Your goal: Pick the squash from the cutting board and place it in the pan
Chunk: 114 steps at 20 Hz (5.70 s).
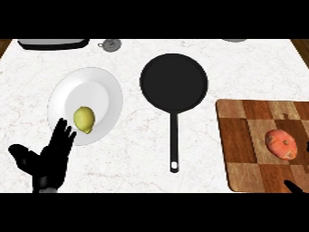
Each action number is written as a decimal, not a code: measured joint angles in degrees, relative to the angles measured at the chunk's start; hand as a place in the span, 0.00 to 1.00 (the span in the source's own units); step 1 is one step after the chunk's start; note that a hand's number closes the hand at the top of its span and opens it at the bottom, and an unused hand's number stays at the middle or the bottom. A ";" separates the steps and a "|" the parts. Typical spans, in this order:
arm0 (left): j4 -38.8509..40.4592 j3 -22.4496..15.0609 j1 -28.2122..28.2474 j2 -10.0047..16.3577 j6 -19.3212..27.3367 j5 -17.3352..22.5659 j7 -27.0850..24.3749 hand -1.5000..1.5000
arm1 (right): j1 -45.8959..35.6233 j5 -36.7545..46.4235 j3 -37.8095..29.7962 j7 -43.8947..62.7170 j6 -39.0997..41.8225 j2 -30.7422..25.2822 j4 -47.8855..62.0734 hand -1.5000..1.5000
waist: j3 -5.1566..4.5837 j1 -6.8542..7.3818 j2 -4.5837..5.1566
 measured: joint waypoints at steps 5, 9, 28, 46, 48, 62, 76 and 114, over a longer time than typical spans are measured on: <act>0.11 -0.19 -0.66 0.03 -0.68 -0.57 0.80 0.50 | 6.61 6.87 -1.27 2.53 -7.22 1.24 -7.51 0.00 | 0.04 0.98 0.13; 0.40 -0.52 -0.47 -0.76 -1.58 -1.23 -0.65 0.50 | 4.05 10.78 -2.33 13.23 -9.29 -0.87 -11.64 0.00 | 0.09 1.82 0.18; 1.95 -0.01 -2.75 -1.54 -3.03 -2.57 0.39 0.50 | -22.64 26.65 9.65 53.30 13.80 -19.10 -1.64 0.00 | 0.12 3.51 0.45; 1.33 2.46 -1.80 -3.20 -3.98 -4.56 1.60 0.50 | -24.50 32.08 10.10 49.59 27.82 -15.28 7.03 0.00 | 0.20 2.22 0.18; 1.38 2.75 -2.44 -3.36 -4.10 -4.86 2.67 0.50 | -25.11 34.04 9.70 47.44 26.63 -13.85 9.23 0.00 | 0.15 2.25 0.23; 1.82 4.71 -1.90 -4.75 -6.43 -6.22 1.78 0.50 | -27.23 44.41 8.43 35.43 19.91 -8.77 20.14 1.00 | 0.00 2.31 0.07; 1.40 6.11 -1.68 -5.55 -7.58 -7.62 2.07 0.50 | -29.44 53.17 9.77 32.79 16.20 -3.29 19.76 1.00 | -0.88 2.18 -0.38; 2.23 3.92 -4.27 -6.71 -8.14 -9.08 2.89 0.50 | -80.02 70.82 38.06 95.00 -13.48 24.12 36.59 1.00 | 0.16 6.63 1.14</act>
